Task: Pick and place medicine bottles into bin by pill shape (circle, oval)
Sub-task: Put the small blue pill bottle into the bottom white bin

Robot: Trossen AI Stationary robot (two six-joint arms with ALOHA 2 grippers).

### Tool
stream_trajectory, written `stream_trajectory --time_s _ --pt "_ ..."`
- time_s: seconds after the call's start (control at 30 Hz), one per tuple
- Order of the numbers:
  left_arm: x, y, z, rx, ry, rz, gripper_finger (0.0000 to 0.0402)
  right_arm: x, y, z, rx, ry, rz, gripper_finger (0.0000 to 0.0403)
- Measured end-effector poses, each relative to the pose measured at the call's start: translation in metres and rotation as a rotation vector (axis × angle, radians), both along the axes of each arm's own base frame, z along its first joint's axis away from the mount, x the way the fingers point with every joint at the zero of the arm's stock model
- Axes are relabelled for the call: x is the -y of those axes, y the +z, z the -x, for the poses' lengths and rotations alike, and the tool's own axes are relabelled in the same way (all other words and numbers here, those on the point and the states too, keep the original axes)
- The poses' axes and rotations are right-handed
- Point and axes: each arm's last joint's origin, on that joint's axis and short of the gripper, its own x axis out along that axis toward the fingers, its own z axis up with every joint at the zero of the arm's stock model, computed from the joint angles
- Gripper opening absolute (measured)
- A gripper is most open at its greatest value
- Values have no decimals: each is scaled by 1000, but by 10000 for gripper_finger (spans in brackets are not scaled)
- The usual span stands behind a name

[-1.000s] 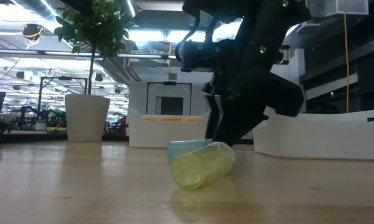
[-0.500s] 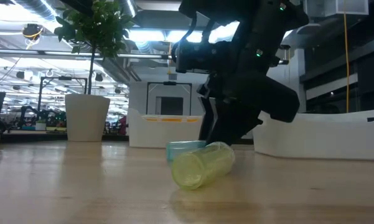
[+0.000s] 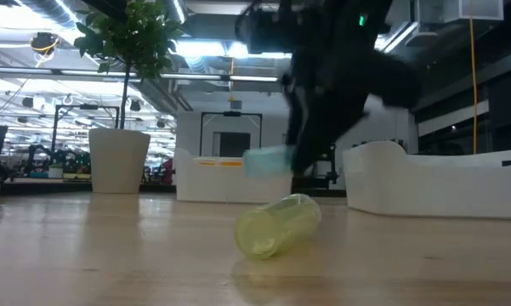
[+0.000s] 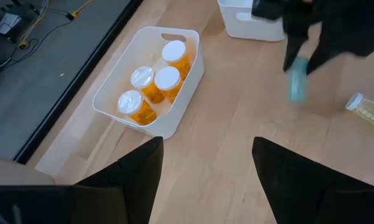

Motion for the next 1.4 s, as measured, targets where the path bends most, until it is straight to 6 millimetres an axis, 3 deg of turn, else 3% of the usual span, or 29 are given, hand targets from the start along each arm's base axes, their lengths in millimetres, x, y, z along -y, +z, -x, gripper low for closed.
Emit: stream_trajectory --time_s 0.3,0.47,0.67,1.0,1.27,1.4 --pt "0 0 0 0 0 0 243 -15 64 23 -168 -20 241 112" --pt "0 0 0 0 0 0 243 -11 89 41 -251 -92 377 117" --pt "0 0 0 0 0 0 243 6 86 39 -355 -99 218 116" --pt "0 0 0 0 0 0 243 32 77 38 -403 -150 250 116" --pt "0 0 0 0 0 0 243 47 101 76 -347 -247 207 115" --pt "0 0 0 0 0 0 243 61 89 89 -428 -336 124 115"
